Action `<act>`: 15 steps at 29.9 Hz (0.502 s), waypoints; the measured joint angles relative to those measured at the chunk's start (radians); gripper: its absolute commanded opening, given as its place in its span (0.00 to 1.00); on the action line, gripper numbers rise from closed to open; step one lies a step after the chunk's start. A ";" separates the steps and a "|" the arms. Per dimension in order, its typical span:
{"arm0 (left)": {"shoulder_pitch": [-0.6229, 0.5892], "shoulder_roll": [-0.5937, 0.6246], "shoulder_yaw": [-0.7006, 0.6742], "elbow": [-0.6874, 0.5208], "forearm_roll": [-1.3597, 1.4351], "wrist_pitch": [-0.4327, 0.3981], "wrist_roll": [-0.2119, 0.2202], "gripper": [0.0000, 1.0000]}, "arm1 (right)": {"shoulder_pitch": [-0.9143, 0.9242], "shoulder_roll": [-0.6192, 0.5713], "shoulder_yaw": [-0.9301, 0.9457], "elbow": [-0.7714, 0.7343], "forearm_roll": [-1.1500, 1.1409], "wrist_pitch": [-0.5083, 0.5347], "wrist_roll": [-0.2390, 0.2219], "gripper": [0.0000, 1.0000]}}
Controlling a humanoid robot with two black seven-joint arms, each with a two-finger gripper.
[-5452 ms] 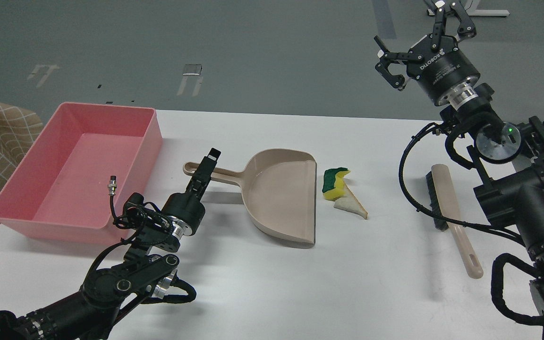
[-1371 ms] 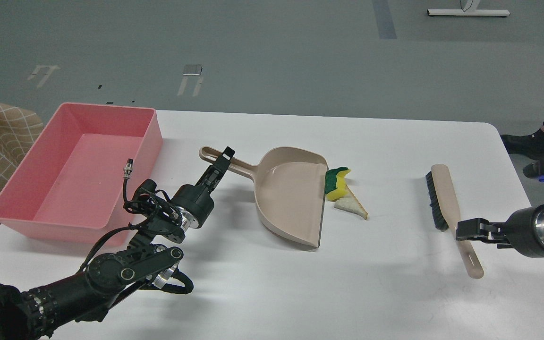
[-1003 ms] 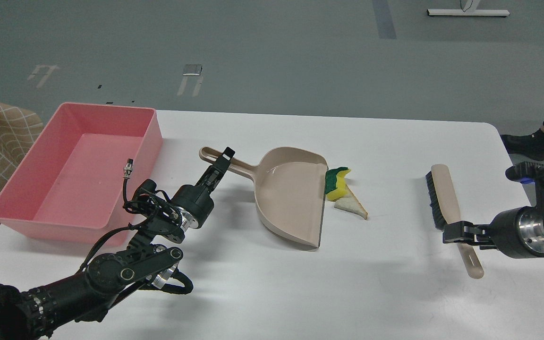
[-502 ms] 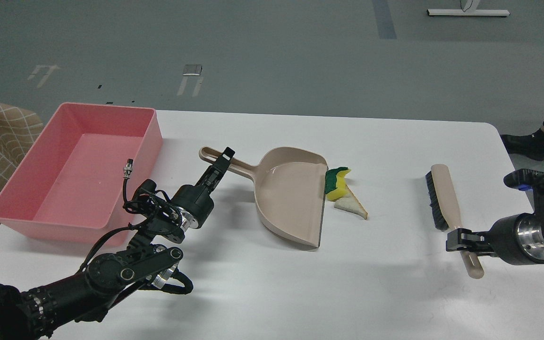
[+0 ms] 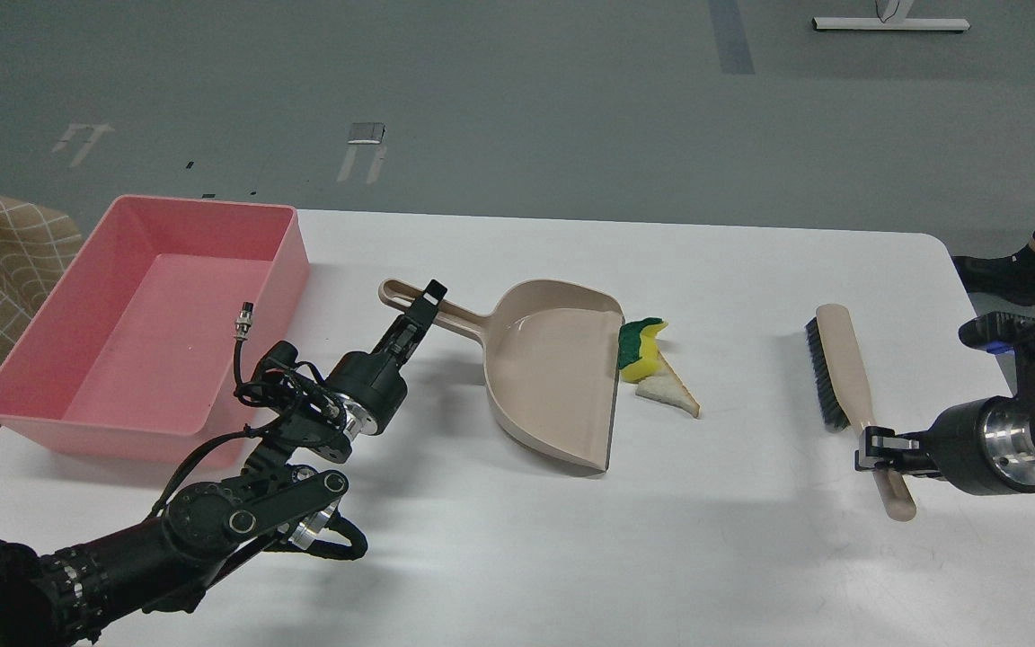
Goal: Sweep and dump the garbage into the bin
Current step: 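Grasp the black-bristled brush by its wooden handle with the right hand, then sweep the brush across the dustpan toward the left gripper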
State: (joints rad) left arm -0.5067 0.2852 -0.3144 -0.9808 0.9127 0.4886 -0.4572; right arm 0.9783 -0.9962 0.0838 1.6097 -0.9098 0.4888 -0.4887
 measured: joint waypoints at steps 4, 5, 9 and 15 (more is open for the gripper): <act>0.000 -0.001 0.000 0.001 0.000 0.000 0.000 0.00 | 0.000 0.033 0.028 -0.002 0.002 0.000 0.000 0.00; 0.000 -0.001 0.000 0.001 0.000 0.000 0.000 0.00 | 0.000 0.043 0.030 -0.002 0.002 0.000 0.000 0.00; 0.000 0.001 0.000 0.000 0.000 0.000 0.000 0.00 | -0.001 0.086 0.035 -0.001 0.005 0.000 0.000 0.00; -0.002 0.003 0.000 0.000 0.001 0.000 0.000 0.00 | -0.005 0.138 0.034 -0.002 0.009 0.000 0.000 0.00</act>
State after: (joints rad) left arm -0.5086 0.2883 -0.3144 -0.9804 0.9142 0.4886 -0.4572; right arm 0.9732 -0.8580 0.1174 1.6078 -0.9008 0.4887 -0.4887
